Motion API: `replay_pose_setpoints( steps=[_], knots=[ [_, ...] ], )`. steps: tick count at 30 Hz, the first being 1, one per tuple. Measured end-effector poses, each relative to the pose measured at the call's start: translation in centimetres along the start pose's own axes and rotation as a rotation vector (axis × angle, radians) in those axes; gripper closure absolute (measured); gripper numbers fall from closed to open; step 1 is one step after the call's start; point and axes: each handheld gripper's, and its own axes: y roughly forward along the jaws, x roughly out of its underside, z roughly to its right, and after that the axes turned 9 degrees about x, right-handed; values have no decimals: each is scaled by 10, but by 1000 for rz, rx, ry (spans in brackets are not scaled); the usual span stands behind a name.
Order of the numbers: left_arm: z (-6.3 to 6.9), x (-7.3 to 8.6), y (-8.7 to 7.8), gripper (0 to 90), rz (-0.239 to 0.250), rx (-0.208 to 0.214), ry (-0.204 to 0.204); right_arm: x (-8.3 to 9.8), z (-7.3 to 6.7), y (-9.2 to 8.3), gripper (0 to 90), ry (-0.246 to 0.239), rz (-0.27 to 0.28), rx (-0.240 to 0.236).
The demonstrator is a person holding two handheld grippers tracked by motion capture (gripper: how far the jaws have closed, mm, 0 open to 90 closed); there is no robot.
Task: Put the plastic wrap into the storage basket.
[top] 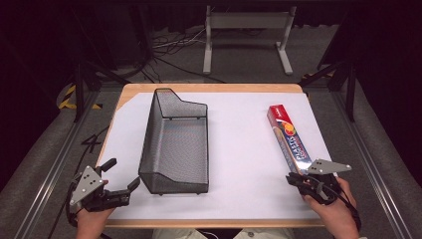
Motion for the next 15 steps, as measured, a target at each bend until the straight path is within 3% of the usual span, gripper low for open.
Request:
replay_pose_setpoints(
  steps=[3,6,9,13,15],
  knots=[
    [0,0,1,50,1,2,3,-7,-1,-7,605,18,98,-17],
    [1,0,1,50,-3,3,2,-13,1,-11,546,11,163,0],
    [1,0,1,51,-3,3,-2,-20,5,-13,456,13,186,3],
    [1,0,1,51,-3,3,-2,-30,9,-15,461,19,224,40],
    [1,0,1,51,-3,3,-2,-38,16,-14,445,67,189,17]
  ],
)
